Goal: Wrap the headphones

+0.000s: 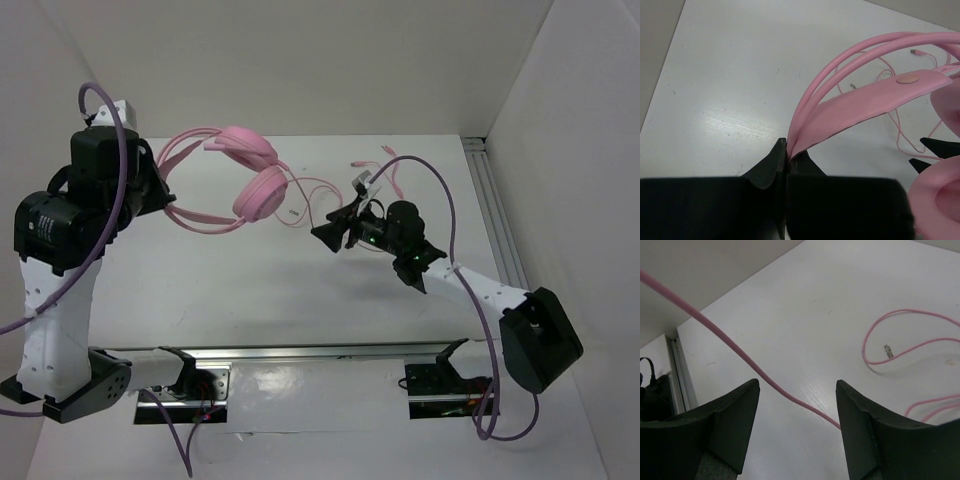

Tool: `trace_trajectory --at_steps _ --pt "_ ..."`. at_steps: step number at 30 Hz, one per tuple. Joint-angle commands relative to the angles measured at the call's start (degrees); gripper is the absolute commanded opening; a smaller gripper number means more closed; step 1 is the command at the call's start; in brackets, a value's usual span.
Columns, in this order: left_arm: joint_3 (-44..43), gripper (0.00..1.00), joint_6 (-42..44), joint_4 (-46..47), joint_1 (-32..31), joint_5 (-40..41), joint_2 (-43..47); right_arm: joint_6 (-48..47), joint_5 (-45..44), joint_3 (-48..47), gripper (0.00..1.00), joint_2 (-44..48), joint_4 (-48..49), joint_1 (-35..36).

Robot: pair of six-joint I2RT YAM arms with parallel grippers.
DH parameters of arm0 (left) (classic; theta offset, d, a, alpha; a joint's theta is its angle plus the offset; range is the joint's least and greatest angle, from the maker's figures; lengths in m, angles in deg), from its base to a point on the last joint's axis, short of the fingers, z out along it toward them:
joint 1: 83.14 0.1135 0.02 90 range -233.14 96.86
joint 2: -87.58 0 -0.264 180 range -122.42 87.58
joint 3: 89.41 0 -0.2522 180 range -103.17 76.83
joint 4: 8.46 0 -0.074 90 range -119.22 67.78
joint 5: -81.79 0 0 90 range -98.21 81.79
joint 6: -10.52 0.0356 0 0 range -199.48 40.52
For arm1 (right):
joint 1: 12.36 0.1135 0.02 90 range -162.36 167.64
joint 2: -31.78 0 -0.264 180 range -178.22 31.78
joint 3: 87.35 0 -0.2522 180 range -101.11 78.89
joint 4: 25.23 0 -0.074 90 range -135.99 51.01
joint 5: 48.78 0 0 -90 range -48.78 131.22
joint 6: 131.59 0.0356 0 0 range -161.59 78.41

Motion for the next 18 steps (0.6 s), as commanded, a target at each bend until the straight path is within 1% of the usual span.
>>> trace_trajectory --at_steps 1,2,8,9,11,12,14,16,17,18 --pt "-0.7 0.00 -3.1 4.6 0.3 -1.9 0.6 2.3 7.5 -3.2 0.69 -3.2 9.8 -0.2" --pt "-0.7 0.00 -3.1 4.6 0.3 -1.9 0.6 2.8 8.1 -3.2 0.64 -3.9 10.5 -0.2" --pt "0.4 0.00 -3.1 5.6 1.6 -2.4 -0.4 4.7 10.3 -3.2 0.64 -7.7 15.1 -0.7" --pt "1.0 0.00 -3.1 5.6 1.6 -2.4 -0.4 4.7 10.3 -3.2 0.54 -8.2 15.8 -0.7" --pt "1.0 0.00 -3.1 6.3 2.8 -2.9 -0.4 4.7 9.5 -3.2 0.40 -8.9 15.8 -0.7" --pt "2.4 0.00 -2.5 6.9 2.8 -2.9 -0.4 4.7 9.5 -3.2 0.12 -9.4 15.8 -0.7" --pt "3.8 0.00 -2.5 7.7 3.9 -2.2 -0.4 4.7 8.4 -3.2 0.00 -9.4 15.1 -0.7" --pt "7.2 0.00 -1.9 9.6 3.9 -0.5 -0.4 4.0 6.9 -3.2 0.00 -7.0 13.0 0.2" --pt "8.7 0.00 -1.9 10.4 3.9 2.8 0.1 2.2 2.4 -2.6 0.00 -5.6 9.5 1.0" --pt "10.2 0.00 -2.7 11.1 3.9 4.8 0.1 1.1 -0.5 -2.6 0.00 -4.0 7.7 3.4"
